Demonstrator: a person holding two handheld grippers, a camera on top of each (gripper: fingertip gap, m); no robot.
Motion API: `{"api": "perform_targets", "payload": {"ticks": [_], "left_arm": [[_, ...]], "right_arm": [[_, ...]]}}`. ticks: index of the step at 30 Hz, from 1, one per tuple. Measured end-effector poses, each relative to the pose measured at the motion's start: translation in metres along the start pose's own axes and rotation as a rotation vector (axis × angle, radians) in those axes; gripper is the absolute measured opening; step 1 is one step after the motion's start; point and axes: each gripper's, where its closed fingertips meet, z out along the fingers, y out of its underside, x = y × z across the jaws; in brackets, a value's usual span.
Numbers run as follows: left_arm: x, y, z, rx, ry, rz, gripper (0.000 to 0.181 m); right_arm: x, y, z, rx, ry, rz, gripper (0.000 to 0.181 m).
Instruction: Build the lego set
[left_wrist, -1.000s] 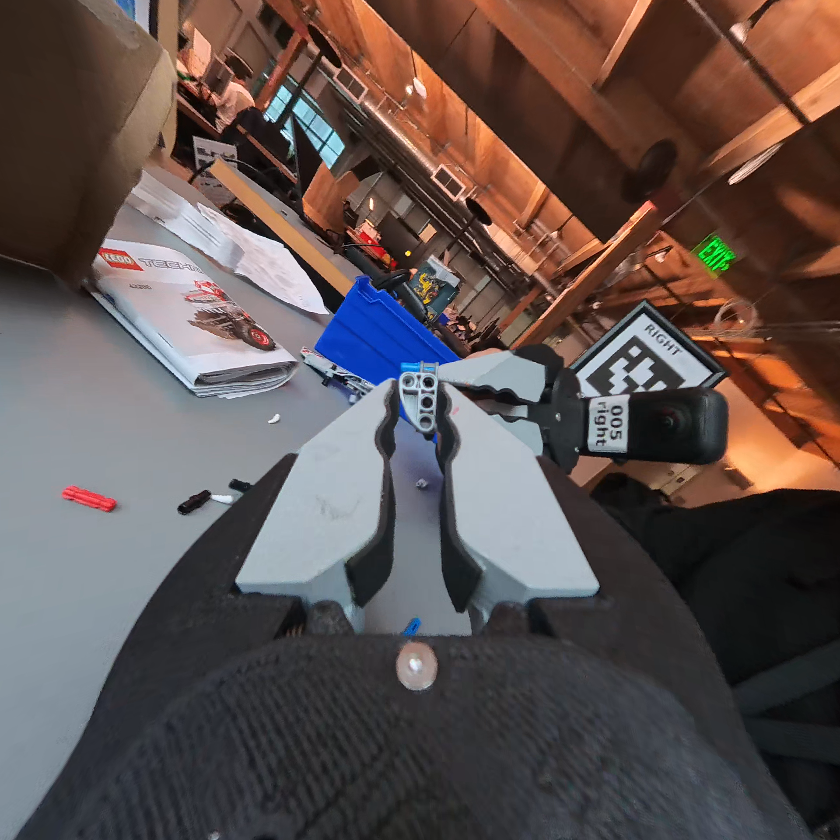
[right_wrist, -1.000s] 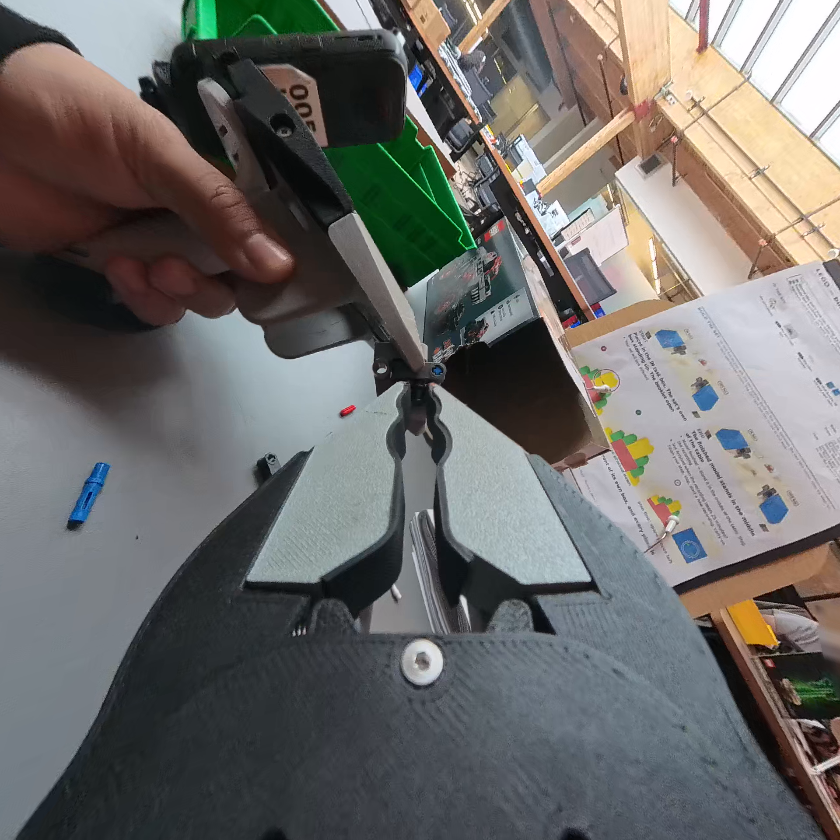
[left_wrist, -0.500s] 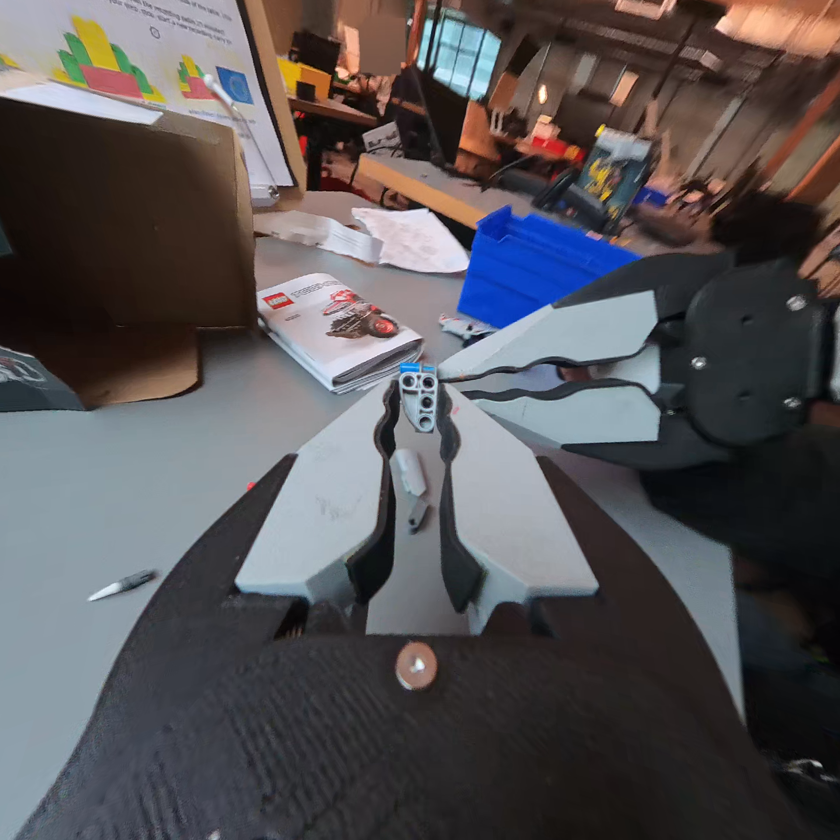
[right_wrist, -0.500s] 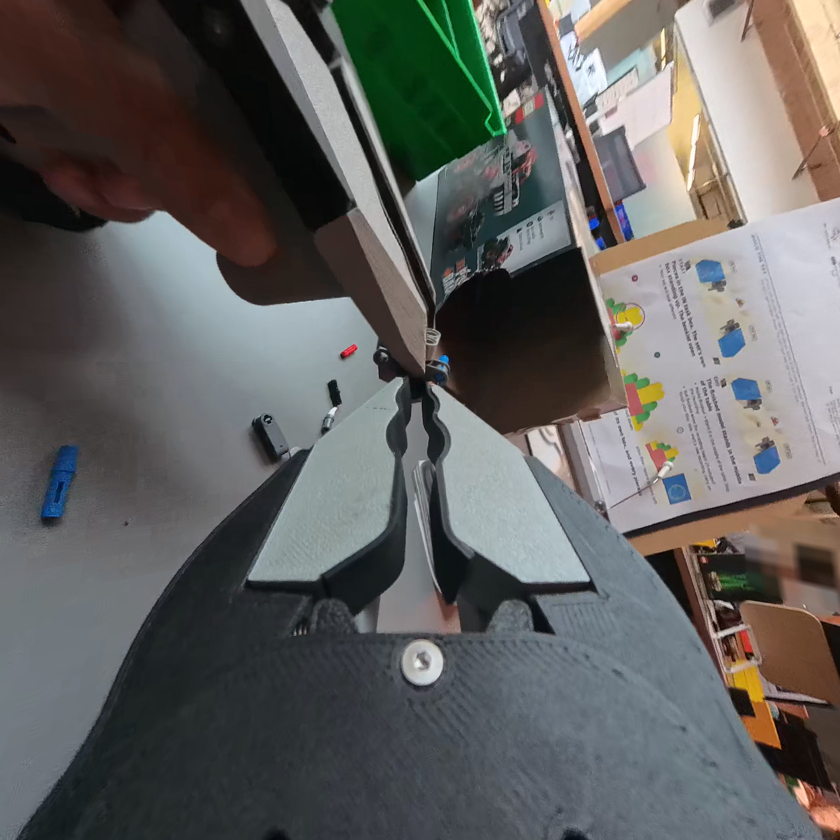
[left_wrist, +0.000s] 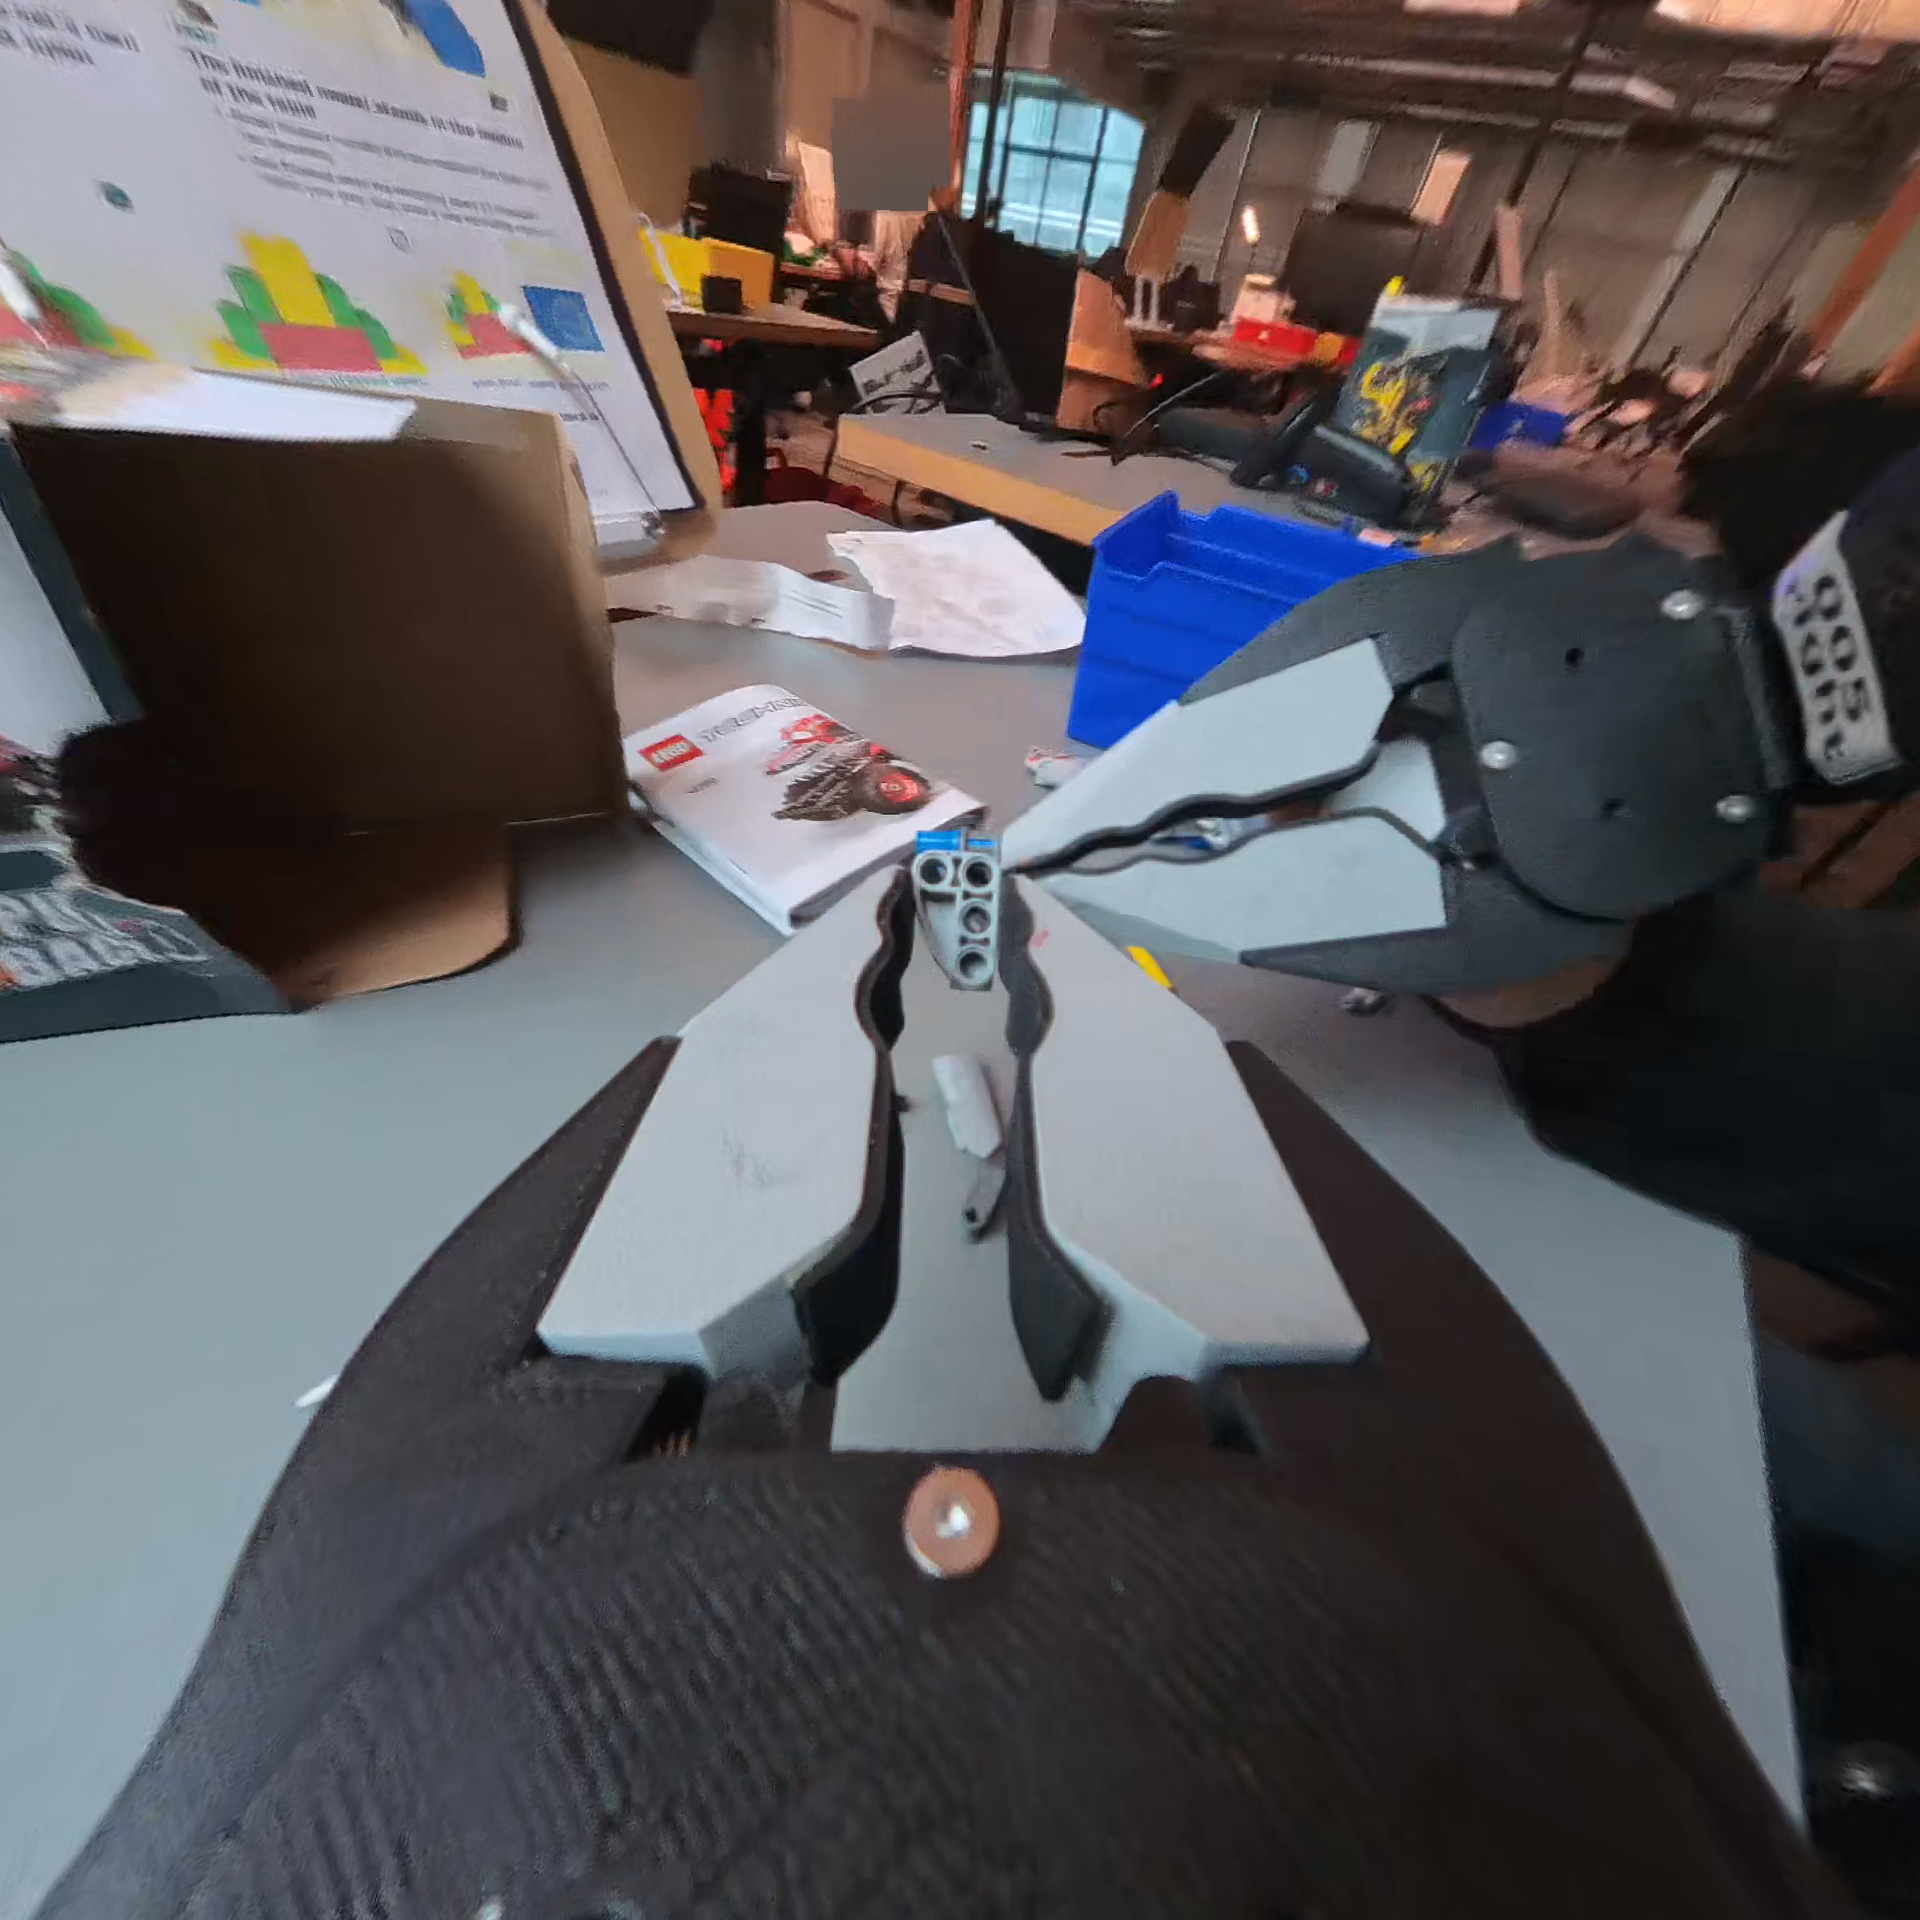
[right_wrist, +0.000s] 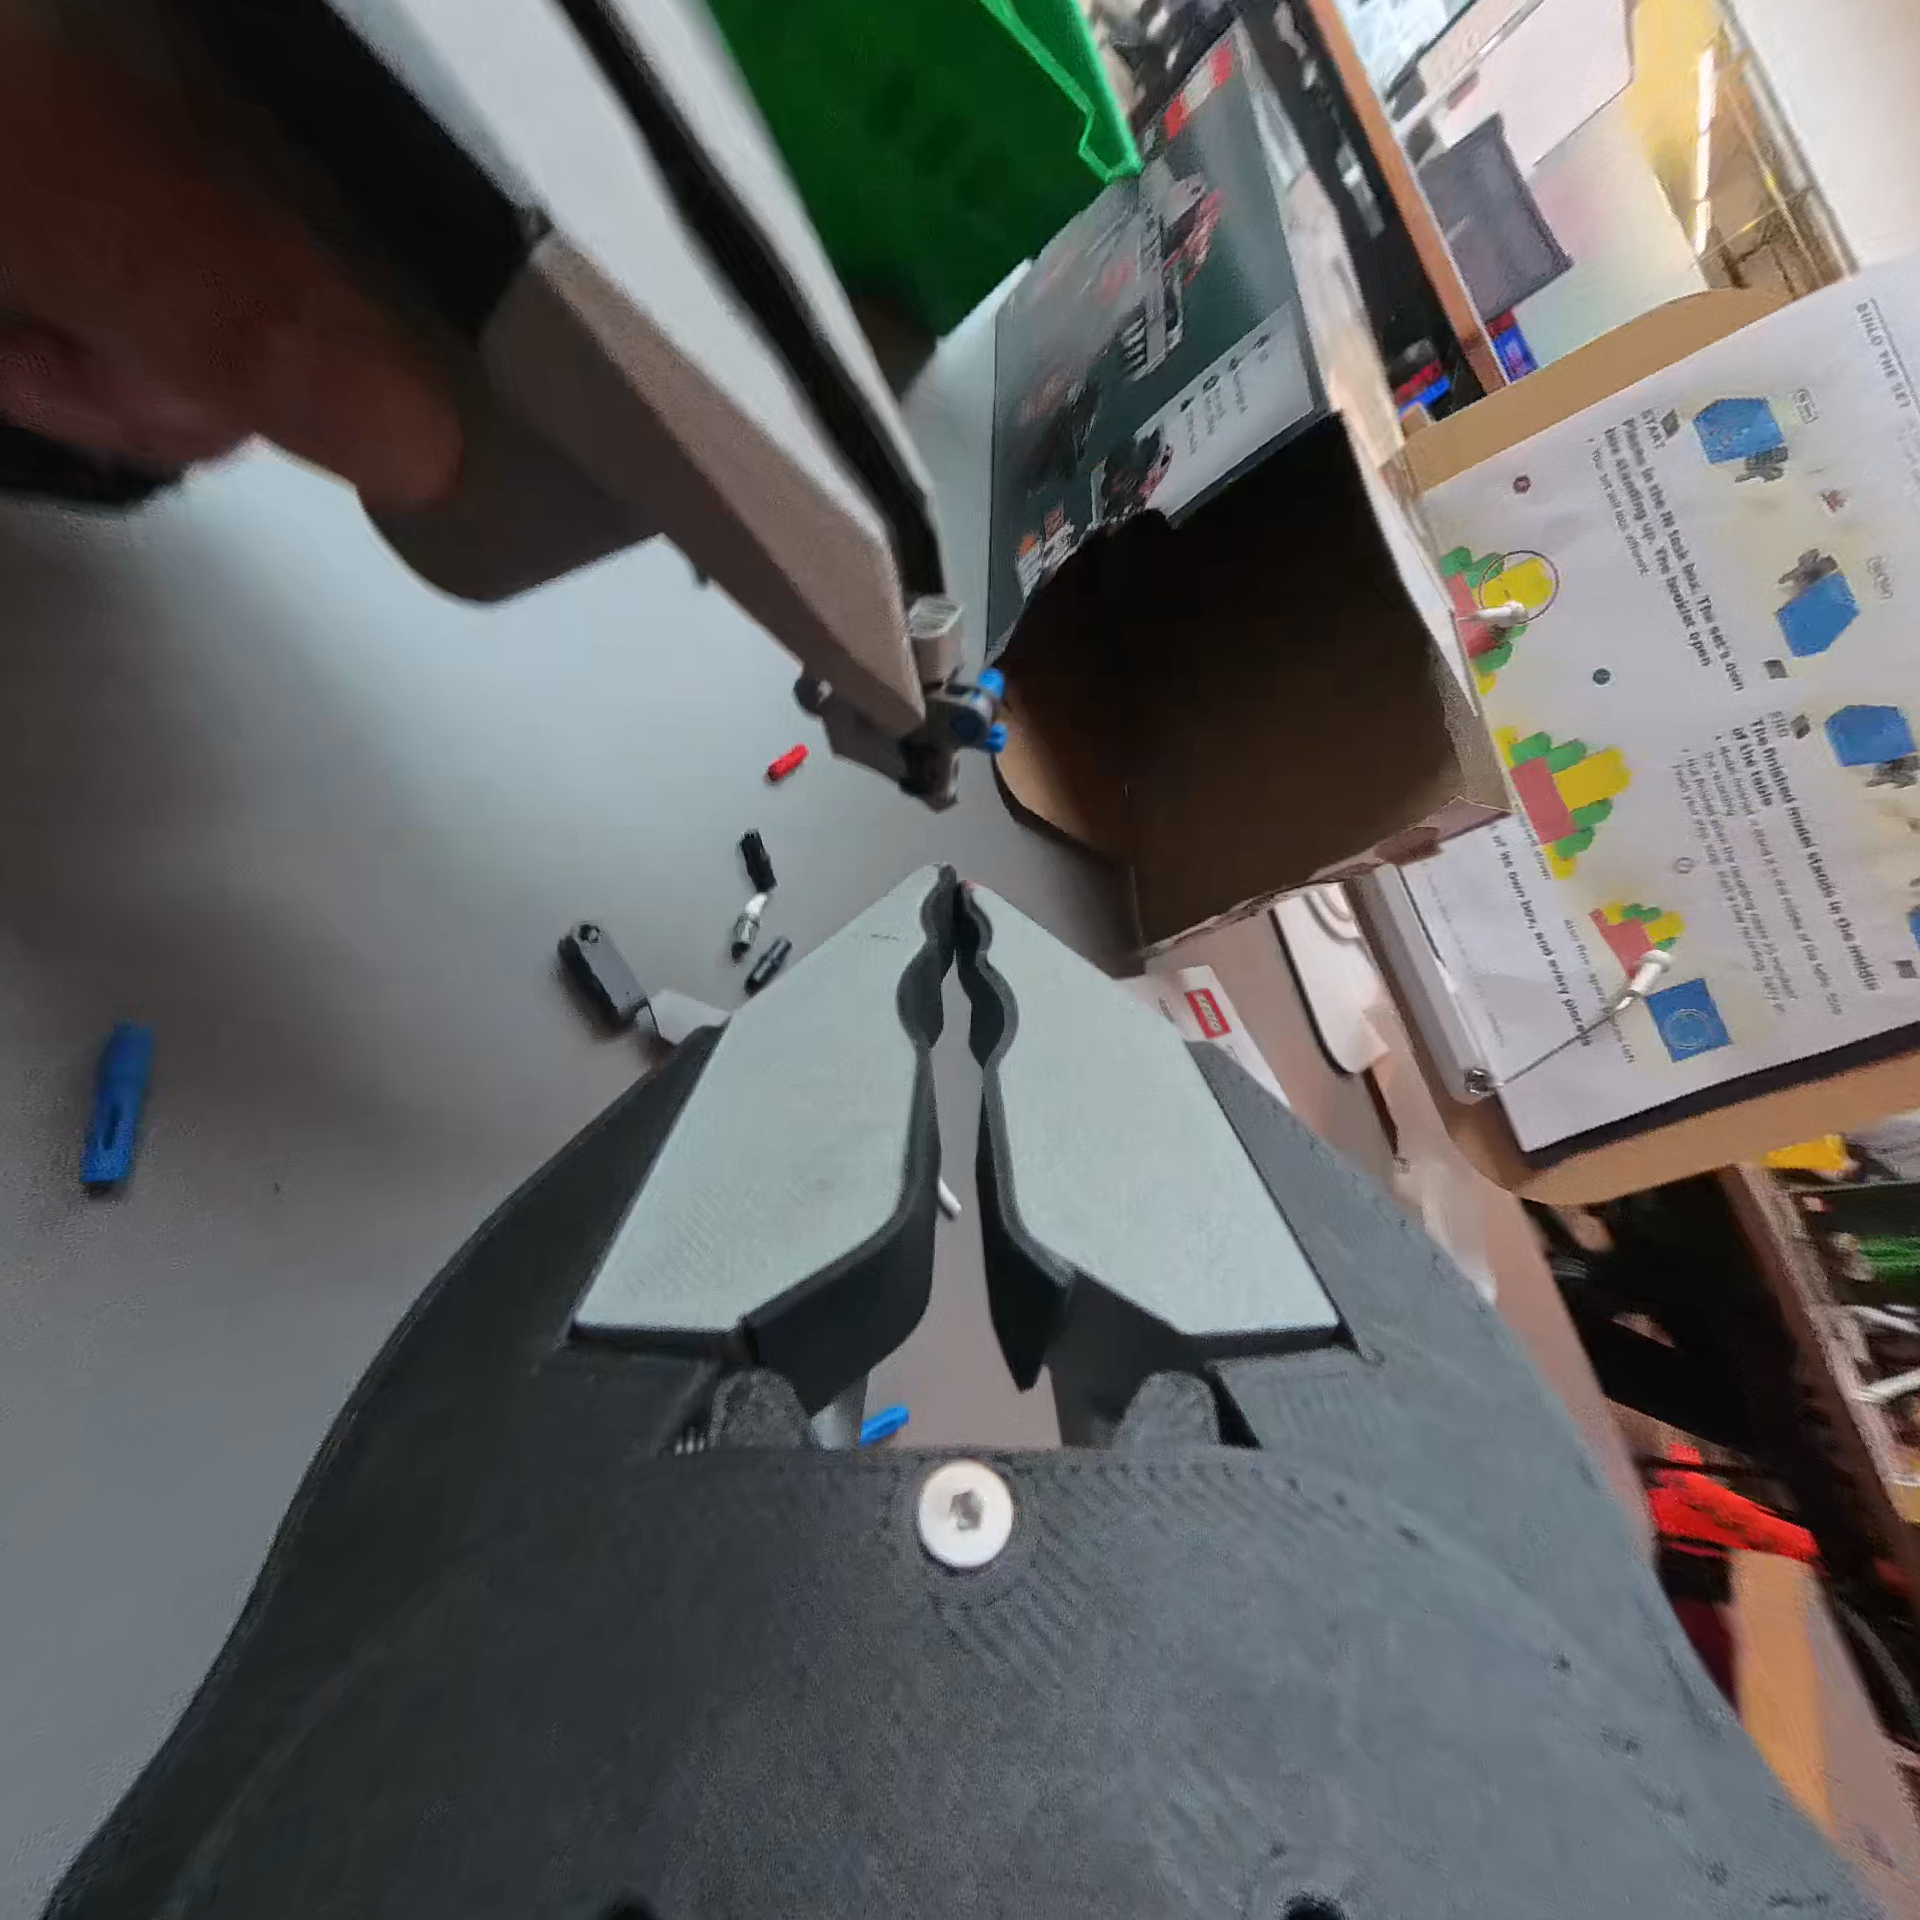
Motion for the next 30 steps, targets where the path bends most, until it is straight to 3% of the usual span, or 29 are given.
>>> {"api": "perform_targets", "payload": {"ticks": [1, 7, 13, 26, 30], "left_arm": [[0.0, 0.0, 0.001, 0.0, 0.008, -0.012, 0.014], [-0.005, 0.003, 0.002, 0.035, 0.117, -0.253, 0.014], [-0.003, 0.001, 0.002, 0.089, 0.266, -0.503, 0.014], [0.003, 0.007, 0.005, 0.048, 0.275, -0.494, 0.014], [-0.001, 0.014, 0.006, 0.003, 0.19, -0.413, 0.014]], "right_arm": [[-0.001, -0.002, 0.0, 0.024, -0.013, 0.018, 0.0], [-0.002, -0.023, -0.013, 0.208, 0.009, -0.053, 0.0], [-0.004, -0.025, -0.013, 0.217, 0.004, -0.039, 0.004], [-0.008, -0.022, -0.008, 0.176, 0.021, -0.107, 0.004], [-0.011, -0.015, -0.001, 0.058, 0.08, -0.228, 0.003]]}}
